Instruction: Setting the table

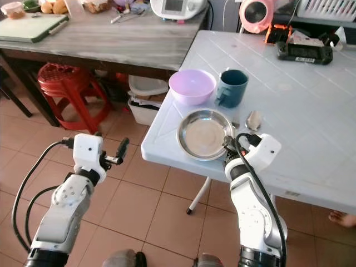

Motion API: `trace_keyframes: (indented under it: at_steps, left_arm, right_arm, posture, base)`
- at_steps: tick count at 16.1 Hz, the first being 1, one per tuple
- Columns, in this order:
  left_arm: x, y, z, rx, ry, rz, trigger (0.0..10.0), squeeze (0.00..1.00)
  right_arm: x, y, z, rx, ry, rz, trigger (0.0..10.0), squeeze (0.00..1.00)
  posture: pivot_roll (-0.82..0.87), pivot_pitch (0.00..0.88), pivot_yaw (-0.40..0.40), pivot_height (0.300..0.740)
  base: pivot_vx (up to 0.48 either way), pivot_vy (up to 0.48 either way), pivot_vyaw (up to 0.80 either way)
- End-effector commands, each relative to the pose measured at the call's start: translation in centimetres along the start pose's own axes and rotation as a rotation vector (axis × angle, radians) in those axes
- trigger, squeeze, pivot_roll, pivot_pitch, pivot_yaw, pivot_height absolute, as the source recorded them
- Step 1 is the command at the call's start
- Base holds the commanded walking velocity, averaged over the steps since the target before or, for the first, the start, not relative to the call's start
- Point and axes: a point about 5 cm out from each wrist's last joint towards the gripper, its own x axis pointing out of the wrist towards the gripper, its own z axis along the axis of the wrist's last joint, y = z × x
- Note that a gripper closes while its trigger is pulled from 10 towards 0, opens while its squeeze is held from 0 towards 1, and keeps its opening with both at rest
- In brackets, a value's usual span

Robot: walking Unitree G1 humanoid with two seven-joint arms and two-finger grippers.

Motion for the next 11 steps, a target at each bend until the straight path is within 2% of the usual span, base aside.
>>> trace_keyframes:
  at_steps: [1, 8, 11]
  left_arm:
    - [0.07, 0.24, -0.27, 0.006, 0.003, 0.002, 10.0, 0.0]
    - [0.33, -0.14, -0.2, -0.013, -0.015, -0.002, 10.0, 0.0]
    - [0.52, -0.35, 0.08, -0.029, -0.029, -0.021, 10.0, 0.0]
  right_arm:
    - [-0.05, 1.08, -1.38, 0.055, 0.031, 0.004, 10.0, 0.0]
    - [0.3, 1.23, -1.27, 0.026, 0.012, 0.002, 10.0, 0.0]
    - [0.34, 1.34, -0.98, -0.004, -0.007, 0.004, 10.0, 0.0]
  posture:
    - [-0.05, 0.0, 0.055, 0.74]
    - [-0.04, 0.0, 0.053, 0.74]
    - [-0.04, 0.0, 0.05, 0.74]
  base:
    - [0.0, 0.472, 0.0]
    - [0.0, 0.472, 0.0]
    - [0.0, 0.454, -0.79]
